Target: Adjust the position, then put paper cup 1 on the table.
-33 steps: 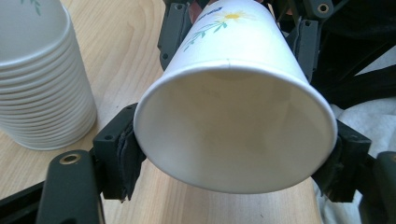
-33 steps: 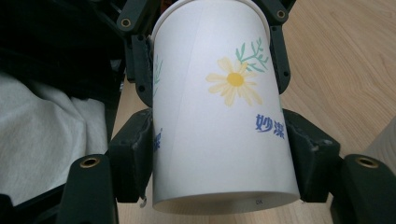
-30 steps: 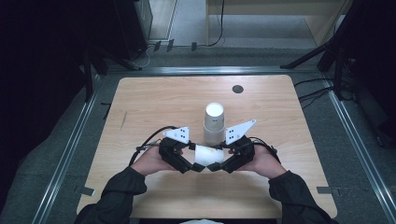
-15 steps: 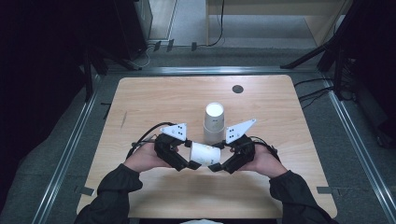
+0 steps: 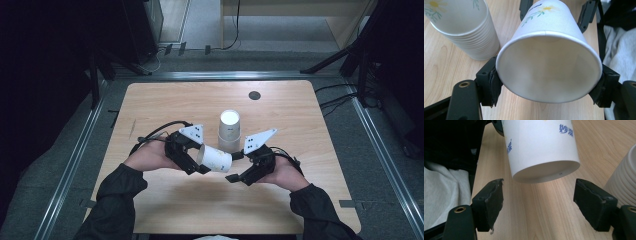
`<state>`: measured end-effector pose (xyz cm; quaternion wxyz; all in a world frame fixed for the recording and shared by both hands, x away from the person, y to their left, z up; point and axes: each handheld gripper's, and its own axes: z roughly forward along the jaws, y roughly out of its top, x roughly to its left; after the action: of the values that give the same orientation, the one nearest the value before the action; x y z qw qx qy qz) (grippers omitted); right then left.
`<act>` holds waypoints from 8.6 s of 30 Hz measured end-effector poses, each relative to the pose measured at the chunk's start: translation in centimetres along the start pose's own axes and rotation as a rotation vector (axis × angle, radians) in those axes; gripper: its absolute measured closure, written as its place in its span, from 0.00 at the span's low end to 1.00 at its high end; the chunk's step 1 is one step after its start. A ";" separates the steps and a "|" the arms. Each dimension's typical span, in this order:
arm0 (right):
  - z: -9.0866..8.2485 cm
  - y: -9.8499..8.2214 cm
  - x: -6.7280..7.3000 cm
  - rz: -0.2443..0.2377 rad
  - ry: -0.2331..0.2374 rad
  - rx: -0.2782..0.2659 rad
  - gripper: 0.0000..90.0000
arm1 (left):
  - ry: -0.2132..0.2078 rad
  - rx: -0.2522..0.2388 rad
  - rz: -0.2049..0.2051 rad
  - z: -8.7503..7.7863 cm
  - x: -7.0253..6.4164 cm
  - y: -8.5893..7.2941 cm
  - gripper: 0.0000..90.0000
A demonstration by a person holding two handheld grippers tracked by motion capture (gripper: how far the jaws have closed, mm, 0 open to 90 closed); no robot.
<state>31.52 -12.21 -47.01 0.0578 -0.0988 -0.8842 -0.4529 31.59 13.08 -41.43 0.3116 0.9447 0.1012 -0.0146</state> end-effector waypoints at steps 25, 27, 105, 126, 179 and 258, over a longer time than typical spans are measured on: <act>3.3 0.1 -0.1 -0.023 0.040 0.078 0.32 | -0.032 0.203 0.018 4.2 -0.5 0.9 0.28; 3.4 0.1 -0.1 -0.024 0.044 0.079 0.34 | -0.031 0.206 0.022 4.2 -0.6 0.9 0.28; 1.4 0.2 0.1 -0.019 0.063 -0.007 0.38 | -0.022 -0.304 -0.131 3.4 -1.4 -2.6 0.28; 1.4 -0.8 0.0 -0.005 -0.083 0.023 0.22 | 0.020 -0.288 -0.169 0.1 0.3 -3.6 0.28; -0.6 -2.2 -1.0 0.083 -0.170 0.023 0.22 | 0.347 0.059 -0.452 -7.6 8.7 -11.8 0.28; -1.6 -2.2 -1.4 0.058 -0.243 0.000 0.21 | 0.389 -0.013 -0.615 -11.5 8.5 -13.2 0.15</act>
<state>32.37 -14.96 -48.10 -0.0368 -0.1783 -0.8815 -0.4356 36.89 31.81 -40.63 0.2735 0.8531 0.4382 0.0732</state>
